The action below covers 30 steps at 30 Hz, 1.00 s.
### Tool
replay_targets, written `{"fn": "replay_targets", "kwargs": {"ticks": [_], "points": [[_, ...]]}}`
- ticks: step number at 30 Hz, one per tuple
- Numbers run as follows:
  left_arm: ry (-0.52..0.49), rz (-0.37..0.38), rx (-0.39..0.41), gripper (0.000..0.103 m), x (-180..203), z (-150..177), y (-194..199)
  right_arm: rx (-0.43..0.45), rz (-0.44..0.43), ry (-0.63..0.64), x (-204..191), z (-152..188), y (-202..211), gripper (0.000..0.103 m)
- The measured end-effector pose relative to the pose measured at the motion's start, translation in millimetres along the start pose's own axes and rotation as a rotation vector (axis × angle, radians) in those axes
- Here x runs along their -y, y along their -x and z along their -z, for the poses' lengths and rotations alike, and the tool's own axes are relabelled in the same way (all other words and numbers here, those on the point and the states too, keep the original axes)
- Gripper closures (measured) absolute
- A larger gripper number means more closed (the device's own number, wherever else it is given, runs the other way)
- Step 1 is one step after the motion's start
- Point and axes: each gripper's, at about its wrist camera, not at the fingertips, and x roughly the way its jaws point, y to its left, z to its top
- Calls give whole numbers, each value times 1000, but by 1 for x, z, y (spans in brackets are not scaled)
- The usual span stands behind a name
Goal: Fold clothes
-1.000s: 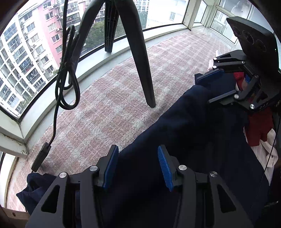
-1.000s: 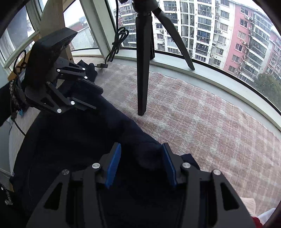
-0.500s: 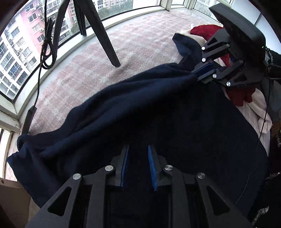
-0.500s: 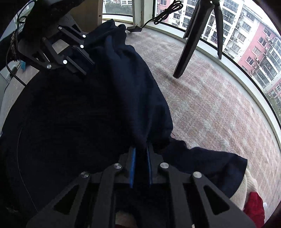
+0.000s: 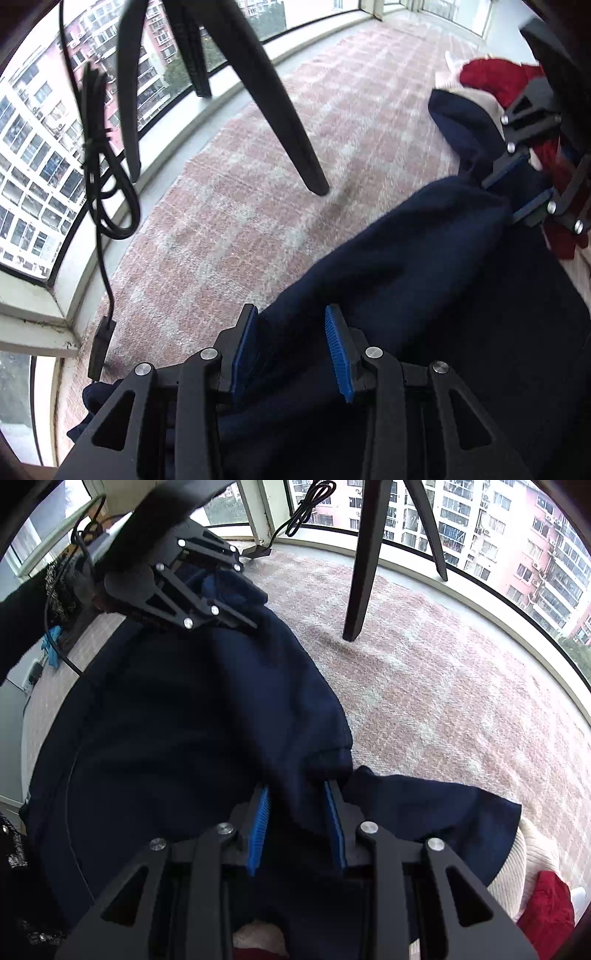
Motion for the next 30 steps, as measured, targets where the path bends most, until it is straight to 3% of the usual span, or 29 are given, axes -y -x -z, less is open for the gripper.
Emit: {"fn": "replay_targets", "kwargs": {"ticks": [2,4,8,10,14,17,18,19,21,25,28,30], "points": [[-3,-8,-9,71,1,-2,-4,57,-20,-49,19,-1,22,66],[8,-9,-8,72,2,-1,-4,124,-13,-106,43,-3,44,43],[-2,-23,7,86,13,1,-1,47,36,-161,87,-6,39,42],[0,-29,11,88,16,1,0,5,59,-183,107,-7,36,42],[31,-29,18,90,16,2,3,-151,66,-138,106,5,1,41],[55,-47,38,96,21,5,5,-126,68,-104,96,11,3,39],[72,-52,45,98,23,6,5,-121,74,-98,93,13,4,47],[89,-60,49,98,25,8,6,-117,80,-93,89,14,5,72],[107,-76,50,100,27,7,9,-104,93,-86,83,17,8,97],[174,-156,107,102,18,-1,29,14,129,-155,89,22,39,97],[223,-221,153,101,5,-10,37,-29,194,-201,105,25,32,97],[261,-279,133,97,-20,-9,26,-58,236,-231,115,28,27,97]]}}
